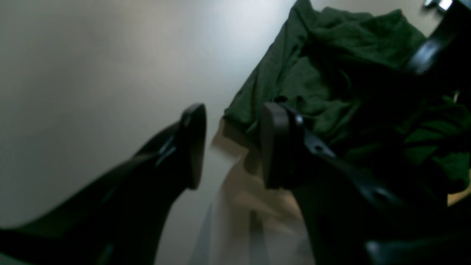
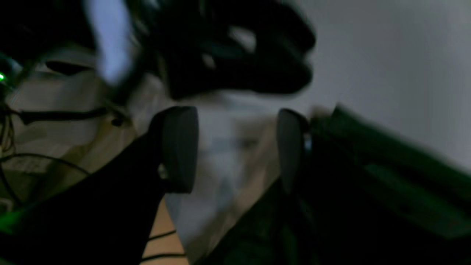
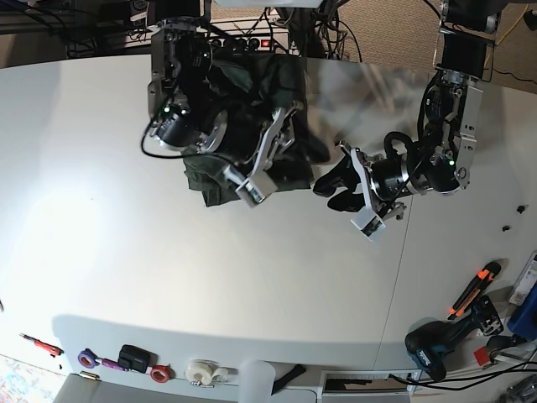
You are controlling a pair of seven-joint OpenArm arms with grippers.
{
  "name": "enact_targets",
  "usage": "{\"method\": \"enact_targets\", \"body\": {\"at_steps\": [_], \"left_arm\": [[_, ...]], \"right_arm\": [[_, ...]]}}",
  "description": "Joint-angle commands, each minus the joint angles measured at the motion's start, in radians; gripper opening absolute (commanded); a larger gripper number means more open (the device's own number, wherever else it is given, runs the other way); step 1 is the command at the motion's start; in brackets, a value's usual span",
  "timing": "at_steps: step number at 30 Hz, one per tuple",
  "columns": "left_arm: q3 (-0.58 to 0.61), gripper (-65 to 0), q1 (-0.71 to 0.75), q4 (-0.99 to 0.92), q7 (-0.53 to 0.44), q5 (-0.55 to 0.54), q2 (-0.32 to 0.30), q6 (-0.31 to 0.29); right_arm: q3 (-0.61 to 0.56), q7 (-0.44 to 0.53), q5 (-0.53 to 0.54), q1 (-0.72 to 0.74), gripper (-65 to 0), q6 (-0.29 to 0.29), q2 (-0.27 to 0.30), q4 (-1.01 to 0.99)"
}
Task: Layout the t-shirt on the table in an organized manner, then fold the t-shirt properly
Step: 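Grasp the shirt's other end with the right gripper and fold it over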
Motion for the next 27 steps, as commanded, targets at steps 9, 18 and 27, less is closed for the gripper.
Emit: {"method": "enact_targets", "body": {"at_steps": [9,18,27], "left_arm": [[-0.005,-42.1,-0.019,0.018,-0.023,-0.018,-0.006,-0.004],[-0.005,-39.5,-0.019,0.018,-0.042,-0.018,-0.005,-0.004],[-0.005,-38.4,-0.019,0.018,-0.047,-0.018,-0.005,-0.004]], "right_arm": [[0.296,0.024,-0.229,0.007,-31.6,-0.123,-0.003,0.17],[0.517,-0.047,0.029,0.003,-31.5,-0.017,-0.003,-0.088],[0.442,-0.143,0.045,0.003,-55.3,0.014,-0.003,-0.127]]}}
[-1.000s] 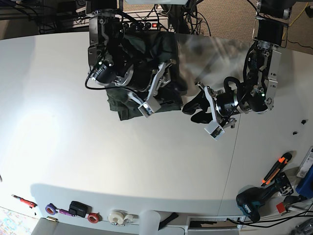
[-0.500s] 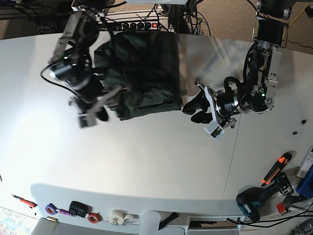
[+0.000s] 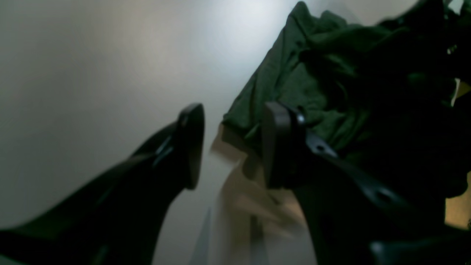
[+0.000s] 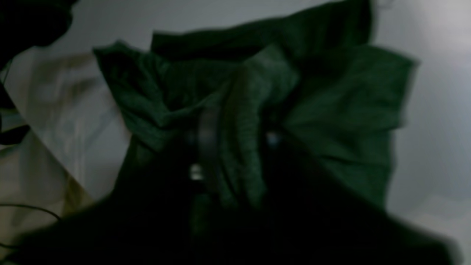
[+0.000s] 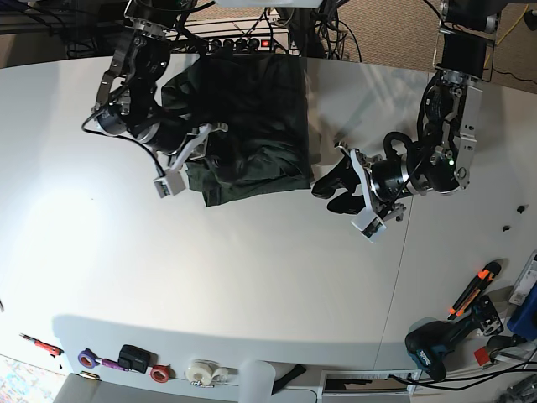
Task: Layout the t-shirt on the table in an organized manner, then fold the t-shirt properly
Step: 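Grasp the shirt's other end with the right gripper and fold it over, then press and smooth the folded stack with the right gripper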
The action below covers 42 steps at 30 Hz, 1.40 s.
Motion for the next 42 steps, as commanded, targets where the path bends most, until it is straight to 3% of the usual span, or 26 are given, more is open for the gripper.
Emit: {"method": "enact_targets", "body": {"at_steps": [1,2,10,16,26,31,37,42], "left_arm": [[-0.005,-38.4,-0.019,0.018,-0.024,-0.018,-0.005,-0.004],[-0.005,-38.4,-0.019,0.018,-0.023,-0.018,-0.005,-0.004],[-0.005,-38.4,-0.019,0.018,-0.023,-0.015,-0.005,-0.004],[-0.005,-38.4,-0.019,0.018,-0.023,-0.014,-0.005,-0.004],[-0.005,-38.4,-0.019,0.018,-0.026,-0.014,-0.005,-0.004],[-0.005,-38.4,-0.019,0.018,-0.026,-0.014,-0.005,-0.004],[-0.005,-38.4,-0.019,0.018,-0.026,-0.014,-0.005,-0.004],[-0.005,-38.4,-0.019,0.018,-0.026,-0.014,-0.005,-0.004]], "right_arm": [[-0.01,0.019,0.028,0.011,-61.1,0.005,0.003,0.016],[-0.019,0.019,0.028,0.011,-64.9,0.005,0.003,0.016],[-0.084,-0.028,0.029,0.011,-65.0,0.005,0.003,0.04],[-0.089,-0.061,0.029,0.001,-65.0,0.005,0.003,0.165],[-0.089,-0.061,0.04,-0.164,-65.0,0.006,0.003,0.354],[-0.09,-0.061,0.124,-0.234,-65.0,0.049,0.003,0.354],[-0.09,-0.061,0.256,-0.261,-65.0,0.051,0.003,0.354],[-0.09,-0.061,0.271,-0.261,-63.4,0.051,0.003,0.354]]}}
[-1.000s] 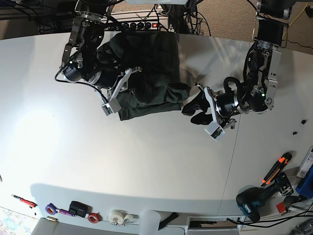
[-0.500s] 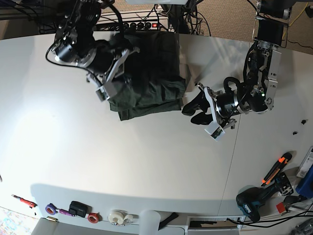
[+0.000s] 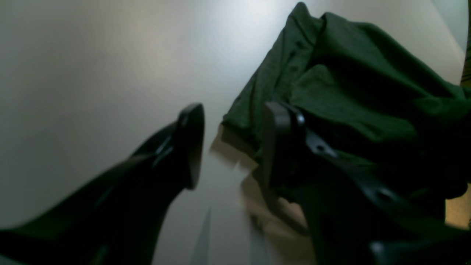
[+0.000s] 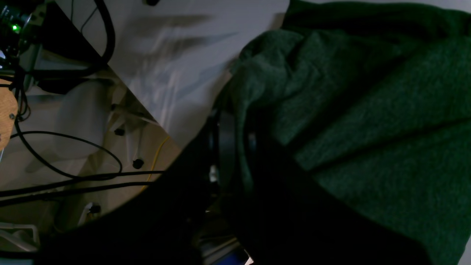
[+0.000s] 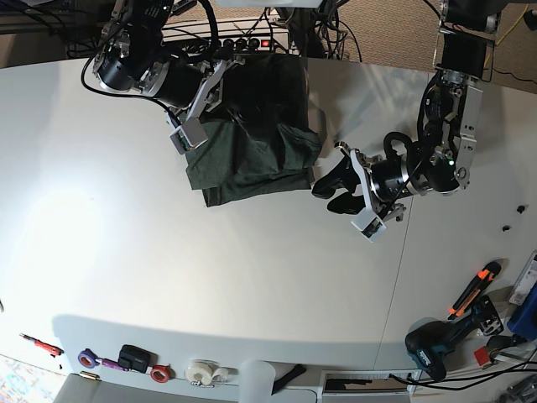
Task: Layout the t-shirt on the table in an organized manner, then fold the t-shirt properly
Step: 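Press and smooth the folded stack with the right gripper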
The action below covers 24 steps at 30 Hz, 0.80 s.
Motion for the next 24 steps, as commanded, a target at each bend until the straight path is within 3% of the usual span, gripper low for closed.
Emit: {"method": "enact_targets", "body": {"at_steps": [1,5,11,16,24], "left_arm": [[-0.005,-38.4,-0.019,0.018,-0.026,-0.017,-0.005,-0.004],[-0.005,-38.4,-0.019,0.018,-0.025,-0.017,-0.005,-0.004],[-0.005,-38.4,-0.019,0.018,-0.026,-0.016,-0.005,-0.004],[-0.005,-38.4,-0.019,0.018,-0.026,-0.016,-0.005,-0.004],[-0.005,-38.4,-0.019,0.018,-0.026,-0.016,-0.005,-0.004]], "right_arm": [[-0.001,0.021,0.028,0.003,-59.7,0.006,0.0,0.02],[-0.001,0.021,0.03,-0.001,-47.6,0.006,0.0,0.02],[-0.001,0.021,0.111,-0.027,-47.1,0.01,0.0,0.02],[-0.009,0.021,0.118,-0.064,-47.1,0.014,0.001,0.02],[-0.205,0.021,0.127,-0.096,-47.2,0.043,0.03,0.021]]}}
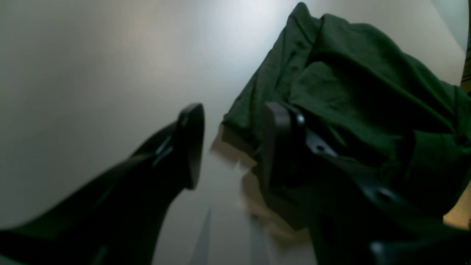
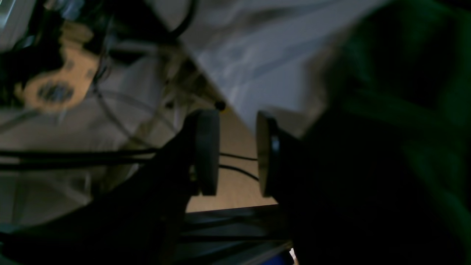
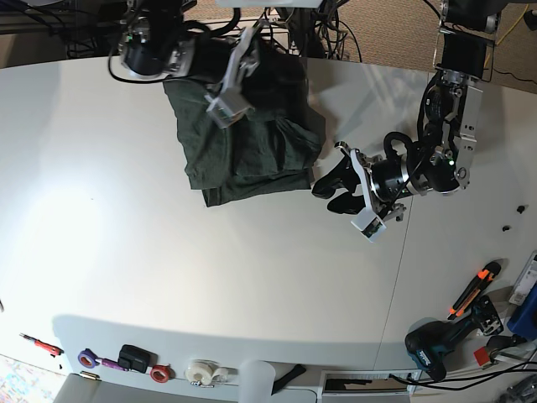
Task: Layout the t-shirt on the table in an organized manner, then fold the t-shirt properly
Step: 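Press and smooth the folded stack with the right gripper, then grip the folded green shirt's sides with both grippers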
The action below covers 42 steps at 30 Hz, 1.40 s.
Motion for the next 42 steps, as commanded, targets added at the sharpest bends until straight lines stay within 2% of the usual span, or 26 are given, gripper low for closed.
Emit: {"method": "enact_targets", "body": {"at_steps": [1,6,7,9,10,11,14,16,18,23,28,33,35,38,42], "left_arm": [[-0.005,-38.4,-0.019,0.018,-0.026,-0.017,-0.005,-0.004],[-0.005,-38.8,-0.019,0.018,-0.027,-0.021,-0.005,-0.005],[-0.005,-40.8,-0.019,0.018,-0.035,-0.022,-0.005,-0.012],[-0.005,-52.1,-0.019,0.018,-0.05,-0.047,-0.006,-0.039],[-0.005,-60.2,-0.019,0.018,-0.05,-0.081,-0.005,-0.07],[-0.005,-65.0,-0.019,0.018,-0.045,-0.129,-0.005,-0.121],[-0.003,-65.0,-0.015,0.018,0.025,-0.299,0.005,-0.128],[0.003,-65.0,-0.009,0.018,0.092,-0.328,0.031,-0.128],[0.015,-65.0,0.0,0.018,0.138,-0.328,0.07,-0.128],[0.135,-65.0,0.006,0.018,0.143,-0.294,0.135,-0.128],[0.312,-65.0,0.006,0.018,0.141,-0.221,0.153,-0.128],[0.424,-65.0,0.013,0.018,0.148,-0.139,0.152,-0.128],[0.452,-65.0,0.018,0.018,0.177,-0.131,0.149,-0.107],[0.476,-65.0,0.018,0.018,0.259,-0.138,0.147,-0.108],[0.48,-65.0,0.018,0.018,0.394,-0.233,0.147,-0.107]], "right_arm": [[-0.015,0.02,0.035,0.014,-47.1,0.004,0.006,0.022],[0.003,0.02,0.013,0.134,-47.2,0.004,0.006,0.031],[0.023,0.02,-0.01,0.159,-47.3,0.004,0.005,0.031],[0.07,0.09,-0.094,0.209,-52.4,0.004,0.006,0.031],[0.096,0.119,-0.153,0.232,-58.1,0.004,0.005,0.03],[0.121,0.143,-0.22,0.253,-65.0,0.004,0.005,0.03],[0.187,0.188,-0.393,0.299,-65.0,-0.007,0.005,0.012],[0.223,0.194,-0.423,0.315,-65.0,-0.018,0.006,-0.022],[0.246,0.197,-0.422,0.321,-65.0,-0.018,0.006,-0.075],[0.249,0.201,-0.423,0.353,-65.0,-0.018,0.007,-0.294],[0.248,0.22,-0.422,0.412,-65.0,-0.018,0.031,-0.47],[0.248,0.219,-0.425,0.441,-65.0,-0.018,0.031,-0.495],[0.248,0.22,-0.427,0.441,-65.0,-0.018,0.031,-0.495],[0.248,0.221,-0.466,0.441,-65.0,-0.018,0.031,-0.495],[0.248,0.24,-0.531,0.441,-65.0,-0.061,0.035,-0.495]]}}
